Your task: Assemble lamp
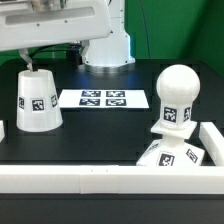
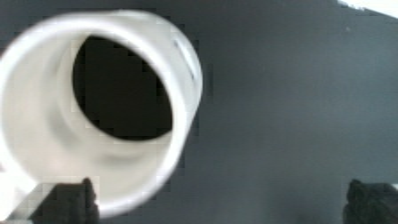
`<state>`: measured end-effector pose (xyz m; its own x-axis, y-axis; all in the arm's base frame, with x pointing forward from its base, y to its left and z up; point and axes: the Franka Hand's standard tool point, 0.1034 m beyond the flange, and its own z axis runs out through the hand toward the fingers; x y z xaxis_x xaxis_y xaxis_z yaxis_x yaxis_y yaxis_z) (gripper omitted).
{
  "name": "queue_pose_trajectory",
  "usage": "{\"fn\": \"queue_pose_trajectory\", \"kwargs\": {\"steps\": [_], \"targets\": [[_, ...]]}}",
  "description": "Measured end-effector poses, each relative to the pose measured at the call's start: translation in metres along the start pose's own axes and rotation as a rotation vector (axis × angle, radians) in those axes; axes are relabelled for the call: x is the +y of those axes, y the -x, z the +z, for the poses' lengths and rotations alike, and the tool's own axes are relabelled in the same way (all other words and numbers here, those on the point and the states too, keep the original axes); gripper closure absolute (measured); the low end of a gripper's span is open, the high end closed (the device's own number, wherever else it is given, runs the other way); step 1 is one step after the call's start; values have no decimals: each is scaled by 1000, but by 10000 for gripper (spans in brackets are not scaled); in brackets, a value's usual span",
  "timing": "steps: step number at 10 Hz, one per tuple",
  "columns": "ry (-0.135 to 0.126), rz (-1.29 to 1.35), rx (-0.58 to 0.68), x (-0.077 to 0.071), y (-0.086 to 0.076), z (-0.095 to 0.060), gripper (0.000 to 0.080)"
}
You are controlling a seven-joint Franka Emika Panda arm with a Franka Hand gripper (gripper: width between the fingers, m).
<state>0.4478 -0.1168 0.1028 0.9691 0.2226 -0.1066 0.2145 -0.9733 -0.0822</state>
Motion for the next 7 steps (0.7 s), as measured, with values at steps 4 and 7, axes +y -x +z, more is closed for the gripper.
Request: {"fn": "queue_pose_trajectory", "kwargs": {"steps": [4,7], "targets": [[8,-2,0,-6,11,18,101],[8,-11,-7,-5,12,25,127]]}}
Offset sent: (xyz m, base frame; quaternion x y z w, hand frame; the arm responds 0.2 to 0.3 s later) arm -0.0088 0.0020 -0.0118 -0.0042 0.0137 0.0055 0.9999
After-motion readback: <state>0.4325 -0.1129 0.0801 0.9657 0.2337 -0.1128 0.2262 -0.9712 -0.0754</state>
